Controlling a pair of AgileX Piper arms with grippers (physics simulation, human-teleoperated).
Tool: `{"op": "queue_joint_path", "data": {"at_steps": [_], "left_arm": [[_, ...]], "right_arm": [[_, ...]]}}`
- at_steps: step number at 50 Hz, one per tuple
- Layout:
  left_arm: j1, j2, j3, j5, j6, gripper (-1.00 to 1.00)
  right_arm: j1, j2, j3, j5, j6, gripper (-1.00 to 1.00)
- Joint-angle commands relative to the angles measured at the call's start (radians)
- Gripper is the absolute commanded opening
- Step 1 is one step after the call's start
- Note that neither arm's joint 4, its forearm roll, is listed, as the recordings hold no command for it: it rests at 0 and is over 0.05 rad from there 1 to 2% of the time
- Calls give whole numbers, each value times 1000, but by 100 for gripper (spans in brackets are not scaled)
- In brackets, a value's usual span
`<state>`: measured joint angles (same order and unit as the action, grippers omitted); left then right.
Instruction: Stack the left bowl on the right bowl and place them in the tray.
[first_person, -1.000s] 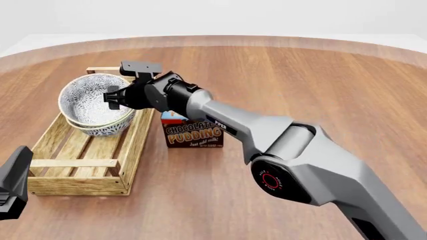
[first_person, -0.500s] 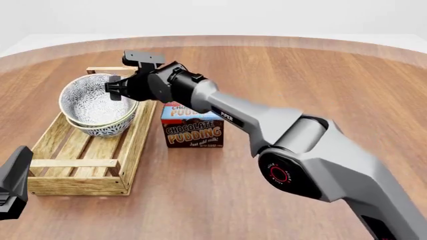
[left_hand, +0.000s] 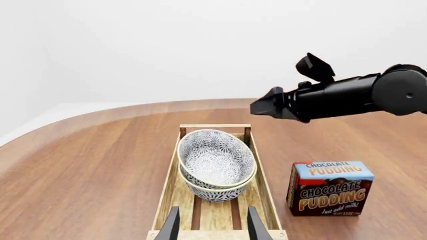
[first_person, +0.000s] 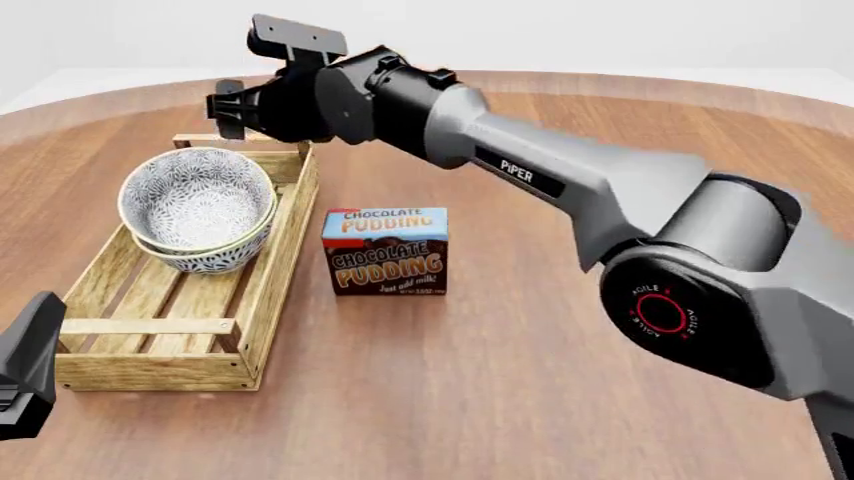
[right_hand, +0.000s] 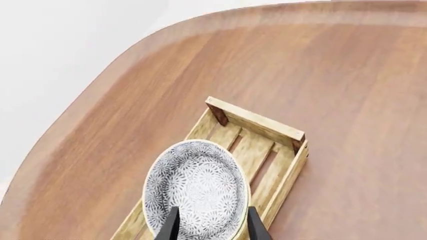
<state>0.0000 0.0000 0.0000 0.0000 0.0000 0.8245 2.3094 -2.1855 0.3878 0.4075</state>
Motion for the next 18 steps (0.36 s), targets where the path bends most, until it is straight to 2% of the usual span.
{"op": "queue_joint_path", "data": {"at_steps": [1, 7, 11, 18], "left_arm": [[0, 0, 0, 0, 0, 100], [0, 0, 0, 0, 0, 100], [0, 0, 0, 0, 0, 100], [0, 0, 0, 0, 0, 100]], "right_arm": [[-4, -152, 139, -47, -31, 100], [2, -217, 213, -77, -49, 100], [9, -279, 302, -126, -67, 100], [19, -361, 421, -194, -58, 100]]}}
